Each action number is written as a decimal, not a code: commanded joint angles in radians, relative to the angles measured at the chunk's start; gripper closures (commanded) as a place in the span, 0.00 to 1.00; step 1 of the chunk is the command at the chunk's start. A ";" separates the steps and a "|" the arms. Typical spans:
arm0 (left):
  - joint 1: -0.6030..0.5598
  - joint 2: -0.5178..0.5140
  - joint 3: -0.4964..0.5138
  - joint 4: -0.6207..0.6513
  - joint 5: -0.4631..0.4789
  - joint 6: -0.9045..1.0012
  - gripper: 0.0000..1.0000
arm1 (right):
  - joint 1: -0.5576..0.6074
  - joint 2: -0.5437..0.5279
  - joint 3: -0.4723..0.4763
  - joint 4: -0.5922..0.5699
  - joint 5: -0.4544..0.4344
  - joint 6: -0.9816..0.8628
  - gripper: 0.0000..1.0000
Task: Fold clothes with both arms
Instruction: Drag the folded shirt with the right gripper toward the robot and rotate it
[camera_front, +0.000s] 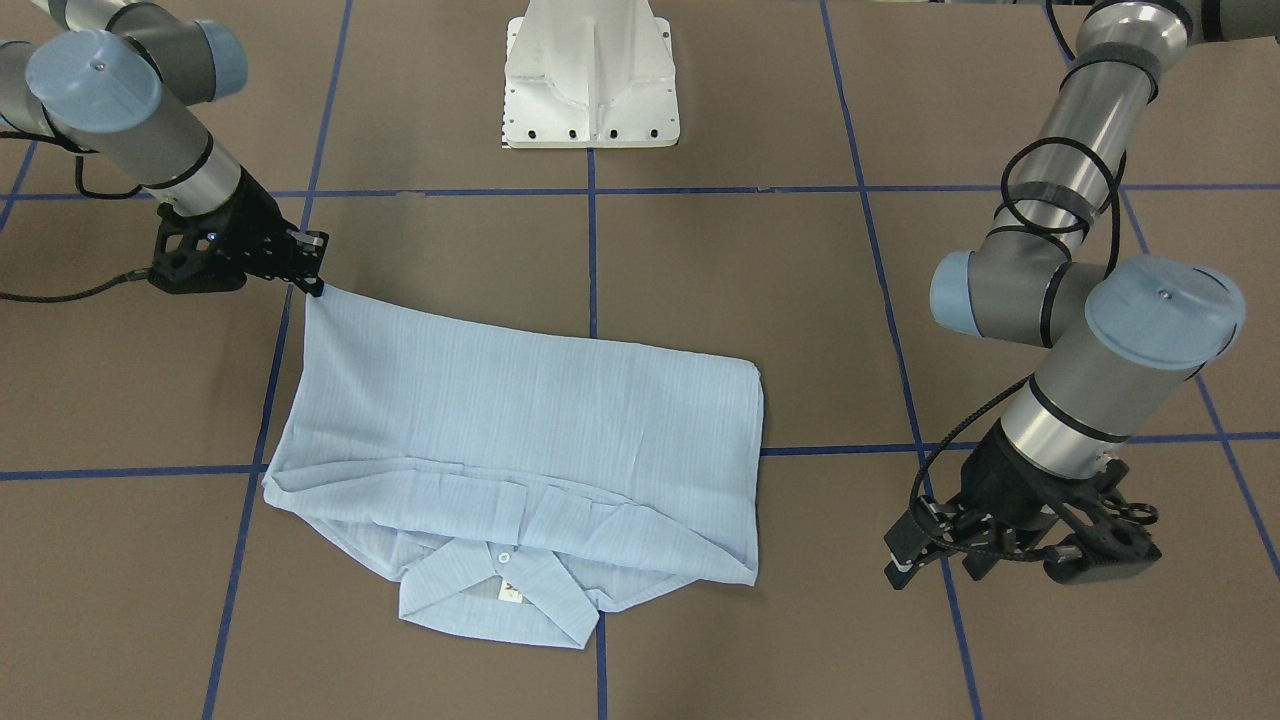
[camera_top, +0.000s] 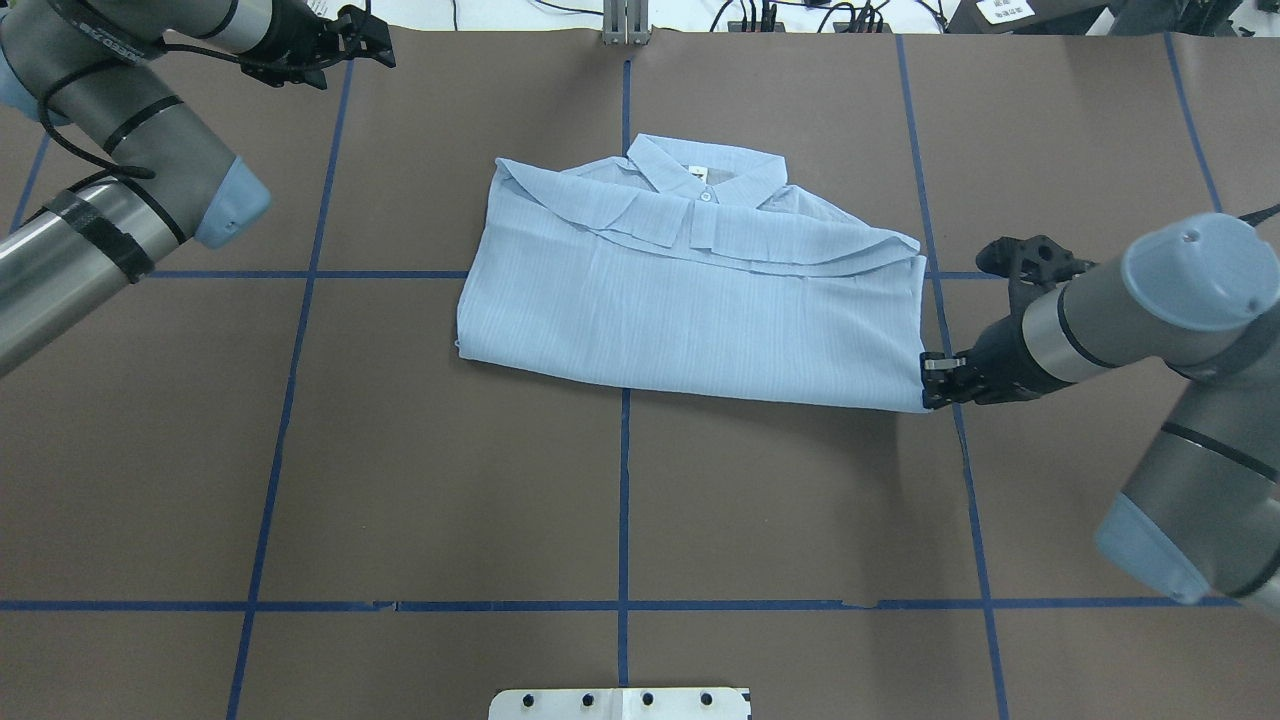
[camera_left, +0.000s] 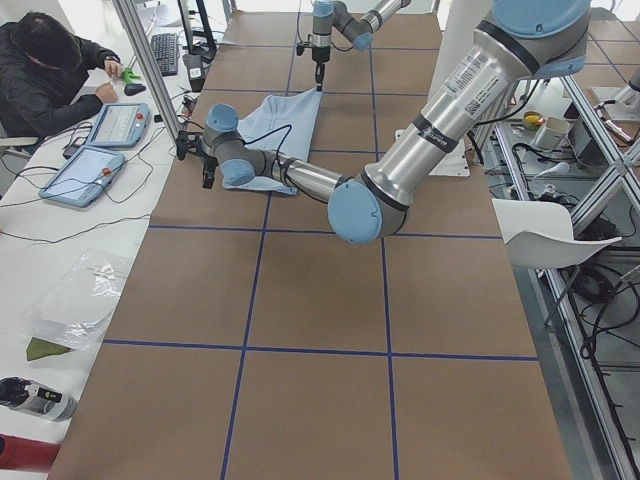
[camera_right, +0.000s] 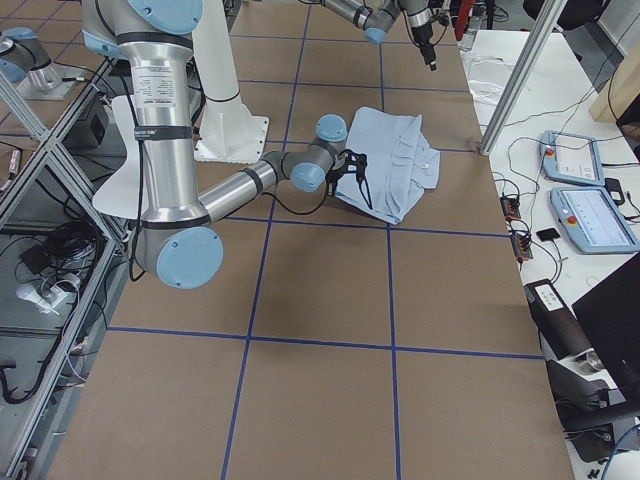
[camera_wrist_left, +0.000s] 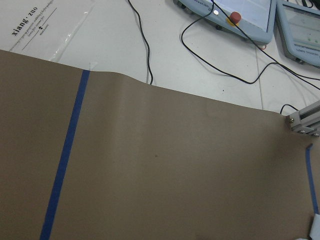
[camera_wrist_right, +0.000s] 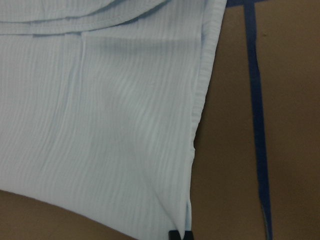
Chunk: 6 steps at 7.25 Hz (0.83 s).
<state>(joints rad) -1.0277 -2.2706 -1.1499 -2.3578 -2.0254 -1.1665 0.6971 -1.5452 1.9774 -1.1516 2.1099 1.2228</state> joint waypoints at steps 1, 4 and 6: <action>0.000 0.006 -0.010 -0.001 0.001 0.001 0.03 | -0.138 -0.177 0.182 0.000 0.001 0.009 1.00; 0.002 0.054 -0.074 -0.002 0.001 0.001 0.03 | -0.428 -0.231 0.280 0.003 0.038 0.021 1.00; 0.002 0.062 -0.079 -0.002 0.001 0.002 0.03 | -0.598 -0.205 0.296 0.003 0.016 0.145 1.00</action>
<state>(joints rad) -1.0263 -2.2165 -1.2234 -2.3592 -2.0248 -1.1655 0.2027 -1.7633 2.2628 -1.1490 2.1363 1.2923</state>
